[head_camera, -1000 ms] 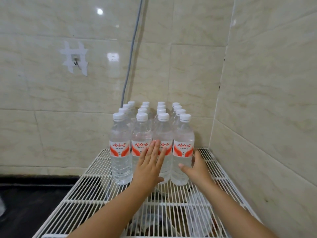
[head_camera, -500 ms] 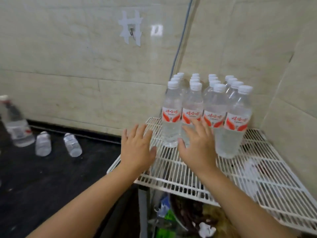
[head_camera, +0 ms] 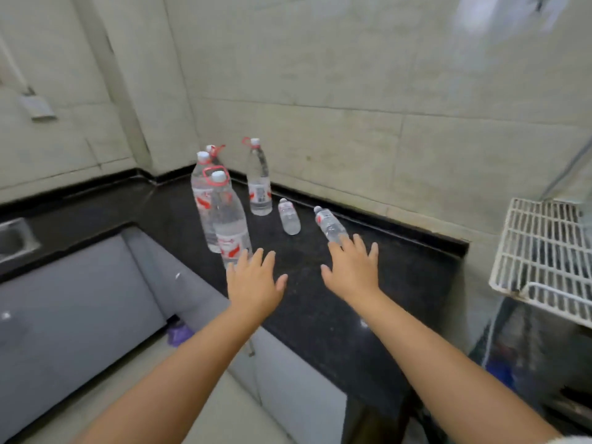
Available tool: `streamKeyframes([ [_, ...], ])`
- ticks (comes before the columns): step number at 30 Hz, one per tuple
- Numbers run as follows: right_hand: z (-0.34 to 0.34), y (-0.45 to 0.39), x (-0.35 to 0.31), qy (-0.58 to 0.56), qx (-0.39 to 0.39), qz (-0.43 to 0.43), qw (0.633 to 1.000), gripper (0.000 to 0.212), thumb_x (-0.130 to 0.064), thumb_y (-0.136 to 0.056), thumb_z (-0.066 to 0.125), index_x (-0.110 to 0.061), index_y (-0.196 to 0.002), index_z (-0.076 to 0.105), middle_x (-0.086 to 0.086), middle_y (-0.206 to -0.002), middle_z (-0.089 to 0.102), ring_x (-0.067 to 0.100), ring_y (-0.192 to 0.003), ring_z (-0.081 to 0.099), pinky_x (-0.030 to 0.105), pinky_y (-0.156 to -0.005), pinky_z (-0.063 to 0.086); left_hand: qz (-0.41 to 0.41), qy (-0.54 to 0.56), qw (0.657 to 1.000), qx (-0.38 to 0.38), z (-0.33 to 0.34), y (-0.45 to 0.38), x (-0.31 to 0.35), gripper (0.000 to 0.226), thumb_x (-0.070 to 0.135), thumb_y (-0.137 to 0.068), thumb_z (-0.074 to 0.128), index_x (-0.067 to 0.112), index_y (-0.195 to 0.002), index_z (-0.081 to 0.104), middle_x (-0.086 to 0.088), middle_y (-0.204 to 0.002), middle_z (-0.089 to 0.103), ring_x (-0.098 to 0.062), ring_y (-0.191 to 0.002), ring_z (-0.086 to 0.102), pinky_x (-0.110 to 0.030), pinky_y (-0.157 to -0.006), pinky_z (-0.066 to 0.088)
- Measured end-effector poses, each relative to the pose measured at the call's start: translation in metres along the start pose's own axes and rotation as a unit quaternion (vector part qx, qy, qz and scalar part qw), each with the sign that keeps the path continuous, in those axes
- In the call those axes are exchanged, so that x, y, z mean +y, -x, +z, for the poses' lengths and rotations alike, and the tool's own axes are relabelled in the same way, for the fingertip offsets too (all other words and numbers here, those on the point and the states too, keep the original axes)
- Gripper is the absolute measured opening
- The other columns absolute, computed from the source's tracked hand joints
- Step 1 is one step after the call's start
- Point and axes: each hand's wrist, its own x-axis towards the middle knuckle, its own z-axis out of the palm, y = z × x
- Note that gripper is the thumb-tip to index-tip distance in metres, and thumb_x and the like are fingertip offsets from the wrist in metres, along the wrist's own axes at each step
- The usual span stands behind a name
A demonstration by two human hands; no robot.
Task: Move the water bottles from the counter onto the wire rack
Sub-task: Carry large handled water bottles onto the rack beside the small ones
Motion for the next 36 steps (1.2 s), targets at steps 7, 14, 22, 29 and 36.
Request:
streamKeyframes([
  [7,0.052,-0.052,-0.074,-0.004,-0.045,-0.02,0.999,0.05,-0.034,-0.094,0.044,-0.015,-0.139,0.032,0.004,-0.152,0.024,0.026,-0.143,0.012,0.05,-0.114,0.011,-0.046,0.014,0.999,0.015,0.003,-0.038,-0.105,0.056,0.043,-0.094,0.038,0.023,-0.144,0.024,0.002,-0.151,0.027,-0.024,-0.142,0.015,-0.043,-0.113,0.021],
  [14,0.11,-0.127,-0.097,-0.012,-0.057,-0.014,0.998,0.053,-0.036,-0.093,0.044,-0.016,-0.141,0.03,0.002,-0.151,0.028,0.022,-0.142,0.017,0.044,-0.114,0.017,0.007,0.049,0.995,0.09,-0.006,-0.135,-0.154,0.06,0.039,-0.092,0.045,0.015,-0.144,0.026,-0.004,-0.153,0.023,-0.023,-0.143,0.015,-0.034,-0.116,0.016],
  [22,0.16,-0.214,-0.11,-0.107,-0.053,0.002,0.993,0.052,-0.035,-0.093,0.046,-0.01,-0.137,0.037,0.005,-0.143,0.041,0.022,-0.136,0.032,0.034,-0.111,0.027,0.124,0.058,0.985,0.101,-0.016,-0.276,-0.156,0.072,0.042,-0.086,0.056,0.007,-0.142,0.027,-0.007,-0.152,0.022,-0.021,-0.143,0.012,-0.03,-0.116,0.011],
  [29,0.187,-0.26,-0.139,-0.397,-0.137,0.168,0.892,0.044,-0.038,-0.097,0.035,-0.01,-0.127,0.05,0.012,-0.135,0.049,0.024,-0.126,0.044,0.033,-0.103,0.035,0.163,0.143,0.973,0.081,0.006,-0.304,-0.184,0.062,0.034,-0.086,0.059,0.013,-0.139,0.035,-0.003,-0.152,0.026,-0.019,-0.145,0.01,-0.032,-0.116,0.002],
  [36,0.218,-0.248,-0.174,-0.52,-0.214,0.268,0.783,0.039,-0.042,-0.097,0.031,-0.023,-0.128,0.044,0.003,-0.136,0.047,0.017,-0.118,0.045,0.034,-0.093,0.036,0.151,0.207,0.961,0.106,0.011,-0.294,-0.251,0.077,0.031,-0.083,0.064,0.004,-0.143,0.024,-0.01,-0.152,0.023,-0.022,-0.144,0.011,-0.024,-0.112,-0.001],
])
